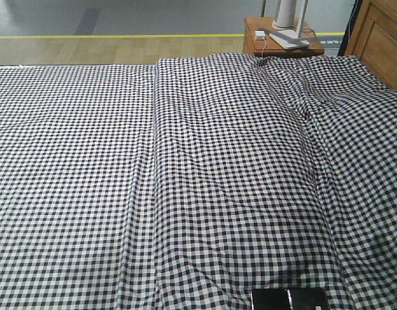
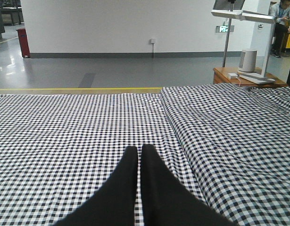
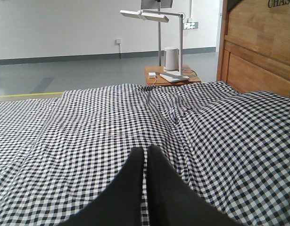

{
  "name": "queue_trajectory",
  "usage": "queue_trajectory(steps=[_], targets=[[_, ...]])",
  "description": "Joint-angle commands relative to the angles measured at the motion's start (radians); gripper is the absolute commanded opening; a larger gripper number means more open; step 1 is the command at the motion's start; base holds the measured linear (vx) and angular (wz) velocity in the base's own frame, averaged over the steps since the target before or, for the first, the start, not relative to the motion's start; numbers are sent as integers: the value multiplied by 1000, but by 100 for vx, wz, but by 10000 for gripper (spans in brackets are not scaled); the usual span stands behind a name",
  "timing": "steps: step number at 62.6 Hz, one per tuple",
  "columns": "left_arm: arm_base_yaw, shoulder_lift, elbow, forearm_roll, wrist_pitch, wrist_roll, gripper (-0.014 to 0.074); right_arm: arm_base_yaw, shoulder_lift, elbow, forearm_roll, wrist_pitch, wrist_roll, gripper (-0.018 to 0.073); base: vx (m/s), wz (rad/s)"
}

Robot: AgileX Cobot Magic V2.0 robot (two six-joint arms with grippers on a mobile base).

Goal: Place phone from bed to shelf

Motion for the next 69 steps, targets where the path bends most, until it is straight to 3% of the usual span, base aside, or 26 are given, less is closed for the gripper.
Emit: queue_trajectory(steps=[1,14,35,52,69], targets=[[-4,-13,-21,-9,-72,-6,1,-5,-11,5,-5,-74,-5,-5,0,0],[-4,-13,-21,-9,-72,-6,1,-5,-11,5,3,-121,9,-5,0,0],[-4,-13,-21,-9,-72,-6,1,-5,-11,-16,3,-480,19,-5,0,0],[-4,-13,-21,-9,-72,-6,1,-5,7,-209,3,-438,19,-5,0,0],[-4,-13,-21,-9,-72,-6,1,-5,172,-476,3,-346,30,-5,0,0]])
